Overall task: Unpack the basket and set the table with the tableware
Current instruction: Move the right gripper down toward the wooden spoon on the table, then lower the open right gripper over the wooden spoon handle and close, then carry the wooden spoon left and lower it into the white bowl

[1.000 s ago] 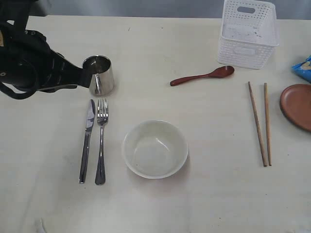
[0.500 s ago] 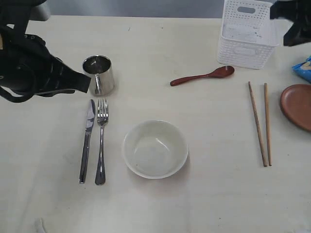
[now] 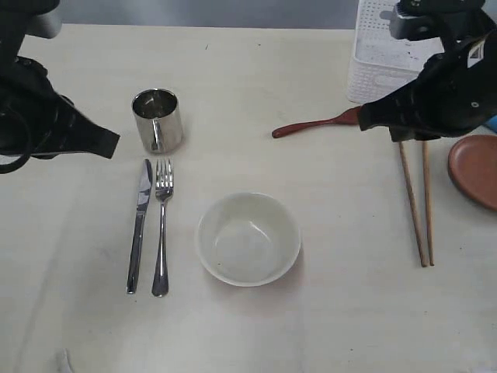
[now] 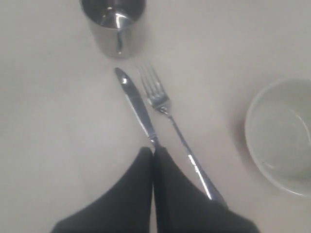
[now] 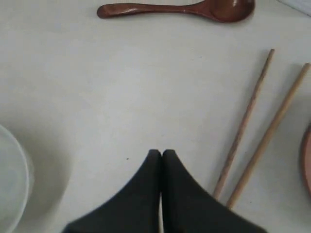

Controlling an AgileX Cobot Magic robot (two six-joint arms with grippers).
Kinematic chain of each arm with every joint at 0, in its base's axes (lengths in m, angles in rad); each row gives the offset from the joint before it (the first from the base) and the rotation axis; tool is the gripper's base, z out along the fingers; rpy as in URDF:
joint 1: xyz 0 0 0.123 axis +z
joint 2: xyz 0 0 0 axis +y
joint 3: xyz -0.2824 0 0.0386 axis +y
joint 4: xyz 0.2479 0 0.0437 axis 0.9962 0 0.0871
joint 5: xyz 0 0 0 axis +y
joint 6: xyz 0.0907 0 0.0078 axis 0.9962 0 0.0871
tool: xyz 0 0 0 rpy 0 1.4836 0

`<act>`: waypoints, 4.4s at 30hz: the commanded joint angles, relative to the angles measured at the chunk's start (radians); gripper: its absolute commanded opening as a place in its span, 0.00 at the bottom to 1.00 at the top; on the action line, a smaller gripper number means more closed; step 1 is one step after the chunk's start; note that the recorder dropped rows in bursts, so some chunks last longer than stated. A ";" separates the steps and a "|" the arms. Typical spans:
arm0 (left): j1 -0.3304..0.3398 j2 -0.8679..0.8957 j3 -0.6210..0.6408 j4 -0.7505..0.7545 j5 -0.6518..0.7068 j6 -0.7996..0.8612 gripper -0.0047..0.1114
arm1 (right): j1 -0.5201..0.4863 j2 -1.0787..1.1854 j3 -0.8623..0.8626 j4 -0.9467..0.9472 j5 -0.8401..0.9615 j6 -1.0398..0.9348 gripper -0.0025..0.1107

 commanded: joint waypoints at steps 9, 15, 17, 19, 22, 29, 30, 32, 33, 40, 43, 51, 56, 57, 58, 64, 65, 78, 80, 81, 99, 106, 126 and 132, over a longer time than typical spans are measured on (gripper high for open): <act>0.000 -0.009 -0.003 0.168 0.062 -0.169 0.04 | 0.003 0.295 -0.184 -0.227 0.111 0.182 0.02; 0.000 -0.009 -0.003 0.150 0.060 -0.169 0.04 | 0.011 0.371 -0.188 -0.211 0.099 0.174 0.02; 0.000 -0.009 -0.003 0.143 0.060 -0.169 0.04 | 0.023 0.371 -0.188 -0.211 0.059 0.174 0.02; 0.000 -0.009 -0.003 0.139 0.060 -0.169 0.04 | 0.033 0.371 -0.188 -0.211 0.012 0.174 0.02; 0.000 -0.009 -0.003 0.120 0.056 -0.165 0.04 | 0.041 0.386 -0.214 -0.211 -0.010 0.142 0.02; 0.000 -0.009 -0.001 0.112 0.044 -0.157 0.04 | 0.041 0.515 -0.495 -0.169 0.175 -0.137 0.02; 0.000 -0.009 0.001 0.112 0.039 -0.157 0.04 | 0.041 0.532 -0.534 -0.144 0.194 -0.201 0.02; 0.000 -0.009 0.003 0.110 0.034 -0.148 0.04 | 0.041 0.576 -0.624 -0.071 0.238 -0.359 0.02; 0.000 -0.009 0.003 0.110 0.034 -0.148 0.04 | 0.041 0.594 -0.666 -0.050 0.255 -0.421 0.02; 0.000 -0.009 0.003 0.110 0.027 -0.148 0.04 | 0.041 0.714 -0.821 -0.034 0.338 -0.780 0.02; 0.000 -0.009 0.011 0.110 0.012 -0.148 0.04 | 0.041 0.759 -0.827 -0.034 0.336 -0.922 0.02; 0.000 -0.009 0.011 0.110 0.006 -0.148 0.04 | 0.029 0.830 -0.827 -0.032 0.246 -1.032 0.46; 0.000 -0.009 0.011 0.110 0.003 -0.148 0.04 | 0.017 0.843 -0.827 0.010 0.245 -1.138 0.44; 0.000 -0.009 0.011 0.110 0.003 -0.148 0.04 | 0.014 0.848 -0.827 0.016 0.250 -1.144 0.44; 0.000 -0.009 0.011 0.110 0.003 -0.148 0.04 | 0.012 0.852 -0.827 0.019 0.257 -1.154 0.44; 0.000 -0.009 0.011 0.110 0.003 -0.148 0.04 | 0.010 0.887 -0.827 0.083 0.273 -1.211 0.45; 0.000 -0.009 0.011 0.110 0.003 -0.148 0.04 | 0.010 0.893 -0.827 0.080 0.271 -1.211 0.45; 0.000 -0.009 0.011 0.110 -0.012 -0.148 0.04 | 0.002 0.953 -0.827 0.040 0.199 -1.203 0.44; 0.000 -0.009 0.011 0.110 -0.012 -0.148 0.04 | 0.002 0.965 -0.827 0.040 0.219 -1.198 0.41; 0.000 -0.009 0.011 0.110 -0.014 -0.148 0.04 | 0.002 0.973 -0.827 0.040 0.234 -1.198 0.37; 0.000 -0.009 0.011 0.105 -0.016 -0.148 0.04 | 0.072 0.808 -0.827 0.111 0.324 -0.929 0.02; 0.000 -0.009 0.011 0.105 -0.016 -0.148 0.04 | 0.204 0.653 -0.827 0.176 0.391 -0.814 0.02; 0.000 -0.009 0.011 0.095 0.002 -0.143 0.04 | 0.413 0.303 -0.281 0.461 0.013 -0.833 0.02; 0.000 -0.009 0.011 0.096 -0.001 -0.143 0.04 | 0.413 0.305 -0.246 0.550 -0.091 -0.924 0.02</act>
